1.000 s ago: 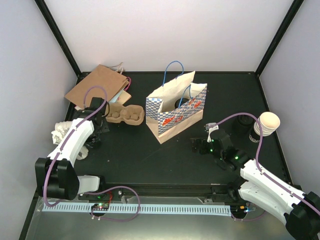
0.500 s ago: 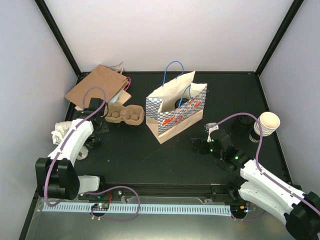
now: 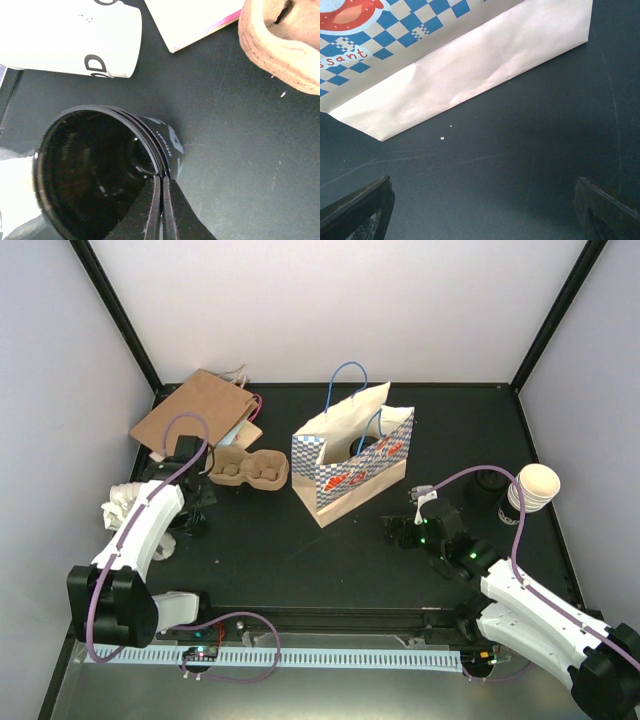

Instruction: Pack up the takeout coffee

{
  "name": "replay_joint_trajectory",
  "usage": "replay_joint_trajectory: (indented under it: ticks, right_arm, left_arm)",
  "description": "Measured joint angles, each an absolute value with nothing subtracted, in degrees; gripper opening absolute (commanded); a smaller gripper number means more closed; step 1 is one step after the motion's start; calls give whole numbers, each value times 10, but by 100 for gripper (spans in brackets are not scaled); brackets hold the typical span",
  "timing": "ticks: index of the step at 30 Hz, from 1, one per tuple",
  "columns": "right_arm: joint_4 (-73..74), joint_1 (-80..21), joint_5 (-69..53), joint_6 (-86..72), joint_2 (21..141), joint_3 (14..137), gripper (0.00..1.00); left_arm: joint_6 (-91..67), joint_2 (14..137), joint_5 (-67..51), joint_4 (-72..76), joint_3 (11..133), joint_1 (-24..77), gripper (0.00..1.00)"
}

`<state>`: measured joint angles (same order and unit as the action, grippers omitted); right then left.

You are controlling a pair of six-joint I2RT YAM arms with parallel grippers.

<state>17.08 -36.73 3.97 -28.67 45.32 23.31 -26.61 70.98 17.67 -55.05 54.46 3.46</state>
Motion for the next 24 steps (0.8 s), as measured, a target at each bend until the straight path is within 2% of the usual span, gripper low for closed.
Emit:
replay_joint_trajectory:
  ticks: [18, 24]
  right_arm:
    - [171, -367, 40, -286, 453, 233, 100]
    - [171, -367, 40, -286, 453, 233, 100]
  left_arm:
    - [-266, 698, 154, -577, 574, 49, 2]
    - [-266, 697, 158, -600, 619, 66, 2]
